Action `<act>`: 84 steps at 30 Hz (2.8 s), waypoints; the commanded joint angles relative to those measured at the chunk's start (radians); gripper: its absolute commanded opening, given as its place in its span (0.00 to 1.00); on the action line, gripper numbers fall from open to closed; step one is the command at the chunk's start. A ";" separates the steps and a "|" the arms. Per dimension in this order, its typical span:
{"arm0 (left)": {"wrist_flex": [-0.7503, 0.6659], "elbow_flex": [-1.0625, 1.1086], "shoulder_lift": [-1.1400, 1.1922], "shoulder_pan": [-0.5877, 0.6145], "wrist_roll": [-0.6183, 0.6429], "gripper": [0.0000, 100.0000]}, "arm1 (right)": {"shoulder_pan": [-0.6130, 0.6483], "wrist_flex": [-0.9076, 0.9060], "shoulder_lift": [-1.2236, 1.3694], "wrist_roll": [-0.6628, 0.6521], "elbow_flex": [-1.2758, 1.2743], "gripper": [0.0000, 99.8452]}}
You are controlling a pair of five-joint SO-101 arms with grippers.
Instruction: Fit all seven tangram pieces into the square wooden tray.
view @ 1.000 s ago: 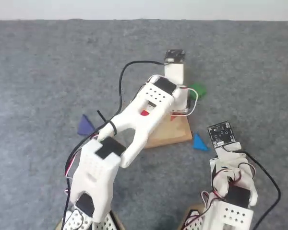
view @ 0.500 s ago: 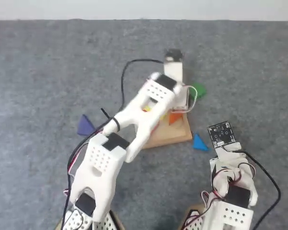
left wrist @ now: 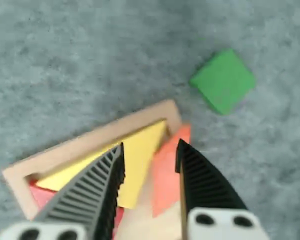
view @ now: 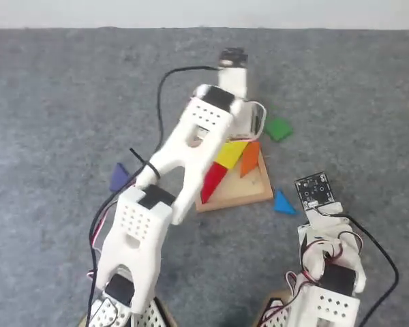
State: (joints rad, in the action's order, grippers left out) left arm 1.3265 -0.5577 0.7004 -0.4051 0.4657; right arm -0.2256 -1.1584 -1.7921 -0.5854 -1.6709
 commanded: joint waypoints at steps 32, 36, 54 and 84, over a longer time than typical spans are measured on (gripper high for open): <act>0.074 -0.024 -0.069 -0.046 -0.224 0.16 | -0.005 -0.008 0.001 -0.011 -0.014 0.01; 0.089 -0.013 -0.060 -0.041 -0.224 0.16 | -0.005 -0.008 0.001 -0.011 -0.014 0.01; 0.064 0.053 0.063 -0.046 -0.336 0.16 | -0.005 -0.008 0.001 -0.011 -0.014 0.01; 0.431 -0.542 0.278 -0.029 -0.397 0.16 | -0.005 -0.008 0.001 -0.011 -0.014 0.01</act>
State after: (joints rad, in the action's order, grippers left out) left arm 1.7177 -1.1607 1.0211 -0.4511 0.0836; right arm -0.2256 -1.1584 -1.7921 -0.5854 -1.6709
